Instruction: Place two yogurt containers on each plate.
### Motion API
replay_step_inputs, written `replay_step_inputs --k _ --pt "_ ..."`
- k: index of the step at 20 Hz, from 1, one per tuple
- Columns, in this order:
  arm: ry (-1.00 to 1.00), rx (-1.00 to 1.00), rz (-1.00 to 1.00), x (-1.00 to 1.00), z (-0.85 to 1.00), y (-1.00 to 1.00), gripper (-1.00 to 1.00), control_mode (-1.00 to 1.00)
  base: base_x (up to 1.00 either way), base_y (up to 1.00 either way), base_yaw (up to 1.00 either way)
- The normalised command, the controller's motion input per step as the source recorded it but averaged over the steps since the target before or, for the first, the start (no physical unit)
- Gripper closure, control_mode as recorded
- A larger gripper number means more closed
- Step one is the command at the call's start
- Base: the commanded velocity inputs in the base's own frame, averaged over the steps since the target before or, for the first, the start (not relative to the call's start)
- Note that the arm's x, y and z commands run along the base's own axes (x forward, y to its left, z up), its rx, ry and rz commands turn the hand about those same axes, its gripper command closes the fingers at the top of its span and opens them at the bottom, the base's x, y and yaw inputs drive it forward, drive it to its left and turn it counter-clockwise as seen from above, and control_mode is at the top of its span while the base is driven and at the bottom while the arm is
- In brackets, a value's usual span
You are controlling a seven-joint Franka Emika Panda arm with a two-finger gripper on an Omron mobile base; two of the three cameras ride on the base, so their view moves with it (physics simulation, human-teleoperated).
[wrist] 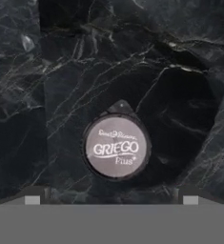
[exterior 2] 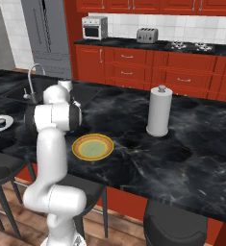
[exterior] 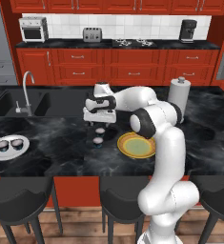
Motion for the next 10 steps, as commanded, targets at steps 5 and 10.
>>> replay_step_inputs --k 5,10 --pt "0.01 0.00 -0.04 0.21 -0.46 0.10 -1.00 -1.00 0.00 0.00 0.00" --pt "0.02 0.00 -0.07 0.00 -0.16 -0.14 -1.00 -1.00 0.00 0.00 0.00"
